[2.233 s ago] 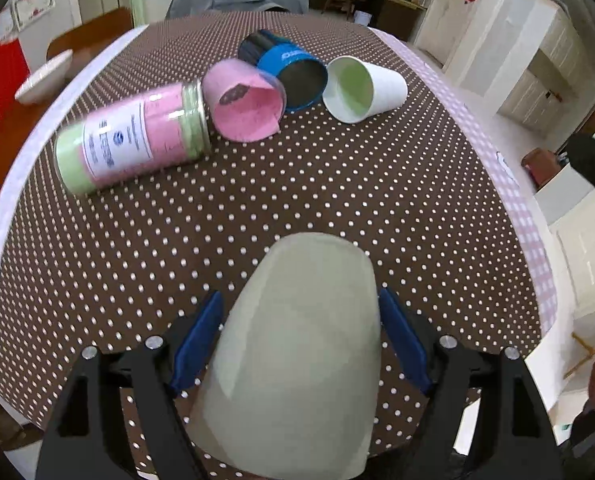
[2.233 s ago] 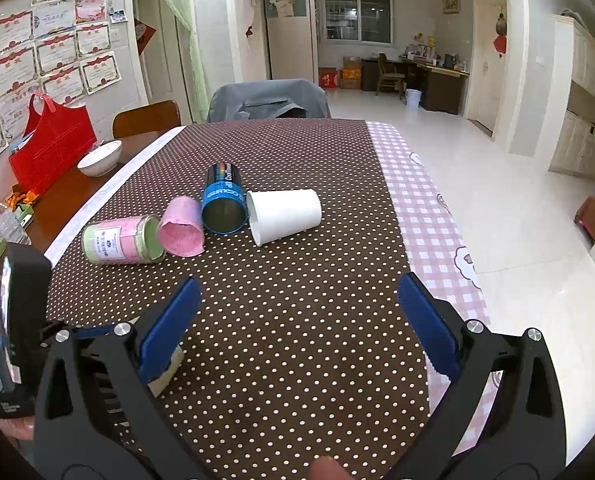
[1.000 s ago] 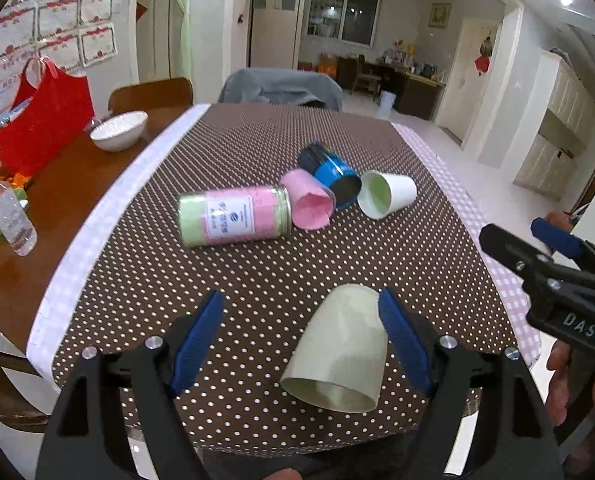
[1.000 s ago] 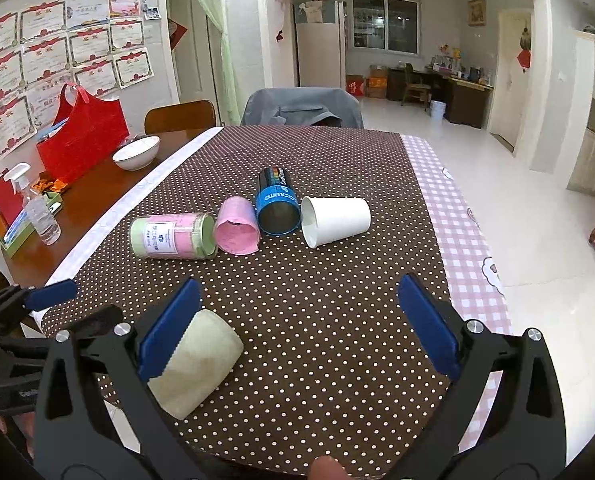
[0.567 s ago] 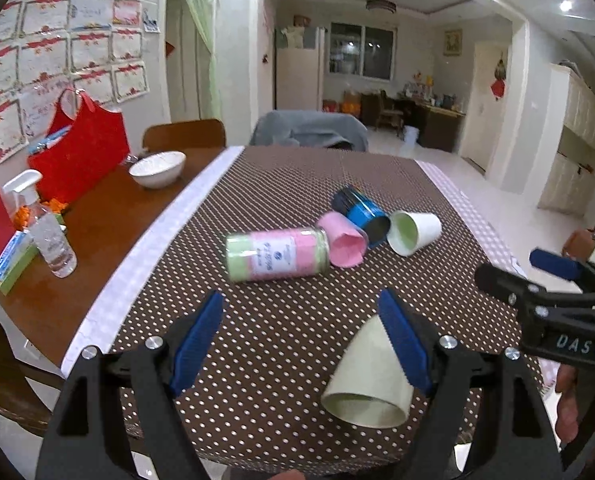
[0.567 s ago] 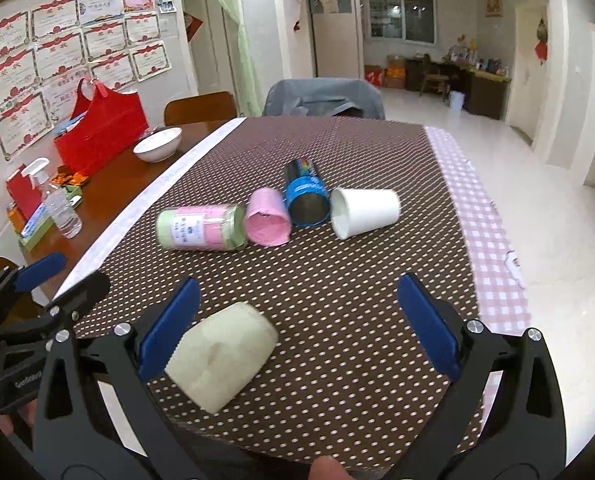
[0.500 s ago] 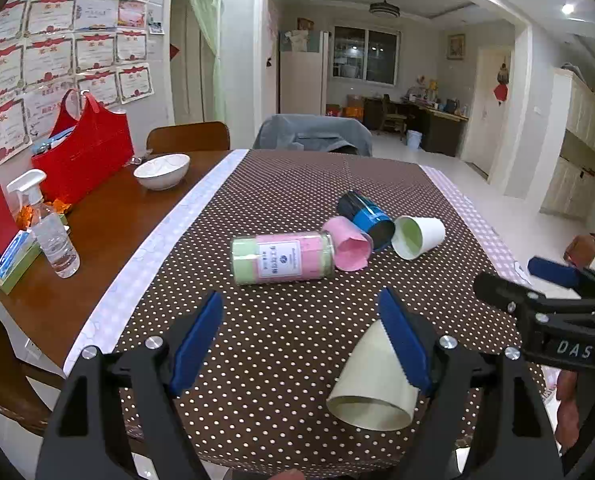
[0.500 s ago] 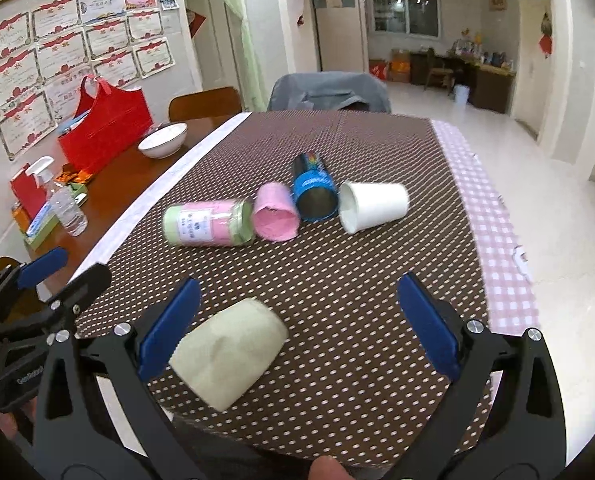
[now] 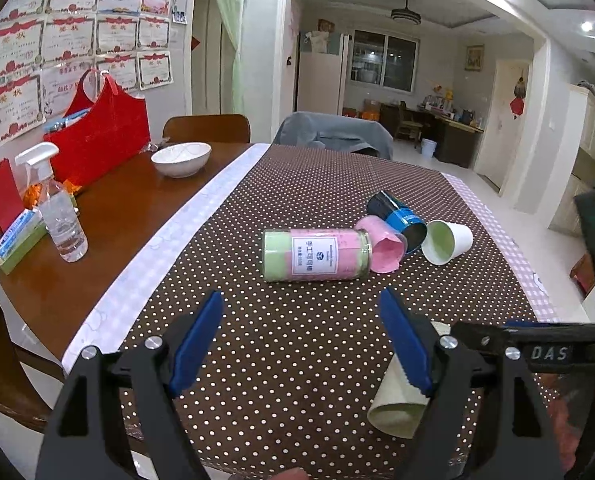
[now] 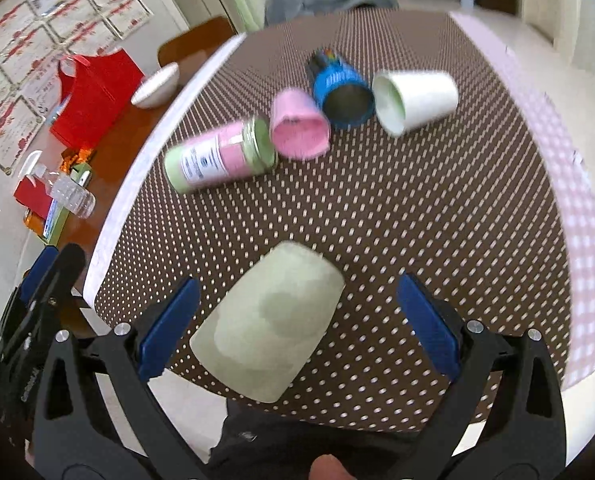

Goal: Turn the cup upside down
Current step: 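Close the right gripper on the cup while the left gripper opens and releases it, then rotate the held cup with the right gripper so its rim faces down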

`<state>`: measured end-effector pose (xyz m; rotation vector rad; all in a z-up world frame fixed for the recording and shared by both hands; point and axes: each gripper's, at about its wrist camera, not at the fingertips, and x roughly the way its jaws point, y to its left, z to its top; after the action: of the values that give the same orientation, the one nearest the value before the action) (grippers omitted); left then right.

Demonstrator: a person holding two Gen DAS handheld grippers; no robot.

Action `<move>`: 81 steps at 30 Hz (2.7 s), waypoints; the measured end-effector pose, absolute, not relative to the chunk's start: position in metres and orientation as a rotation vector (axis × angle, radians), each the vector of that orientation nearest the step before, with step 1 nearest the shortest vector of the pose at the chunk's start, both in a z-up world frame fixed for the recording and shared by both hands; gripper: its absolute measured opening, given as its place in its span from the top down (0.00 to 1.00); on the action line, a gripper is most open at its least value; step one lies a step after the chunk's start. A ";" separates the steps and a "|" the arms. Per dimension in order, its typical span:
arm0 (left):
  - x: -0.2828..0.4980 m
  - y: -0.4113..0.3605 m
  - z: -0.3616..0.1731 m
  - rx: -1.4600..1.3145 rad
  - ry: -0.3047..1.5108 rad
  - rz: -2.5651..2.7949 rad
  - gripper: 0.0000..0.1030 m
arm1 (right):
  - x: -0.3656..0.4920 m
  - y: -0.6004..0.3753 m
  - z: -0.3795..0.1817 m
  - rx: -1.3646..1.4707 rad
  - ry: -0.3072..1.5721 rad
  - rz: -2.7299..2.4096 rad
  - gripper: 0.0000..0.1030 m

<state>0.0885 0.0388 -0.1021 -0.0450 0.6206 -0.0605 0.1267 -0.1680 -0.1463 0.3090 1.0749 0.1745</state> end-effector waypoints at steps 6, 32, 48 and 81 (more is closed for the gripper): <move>0.098 0.047 -0.118 -0.032 0.633 -0.060 0.23 | 0.137 -0.170 -0.165 0.409 1.176 0.141 0.06; 0.109 0.055 -0.139 -0.056 0.700 -0.099 0.23 | 0.178 -0.151 -0.207 0.588 1.419 0.162 0.26; 0.095 0.019 -0.121 0.030 0.679 -0.077 0.23 | 0.163 -0.202 -0.187 0.725 1.155 0.318 0.27; 0.094 0.043 -0.107 -0.068 0.683 -0.007 0.23 | 0.188 -0.145 -0.173 0.050 0.668 0.140 0.26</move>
<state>0.0945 0.0425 -0.1069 -0.0679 0.6830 -0.0074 0.1877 -0.1451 -0.1729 0.0503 0.6680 0.1395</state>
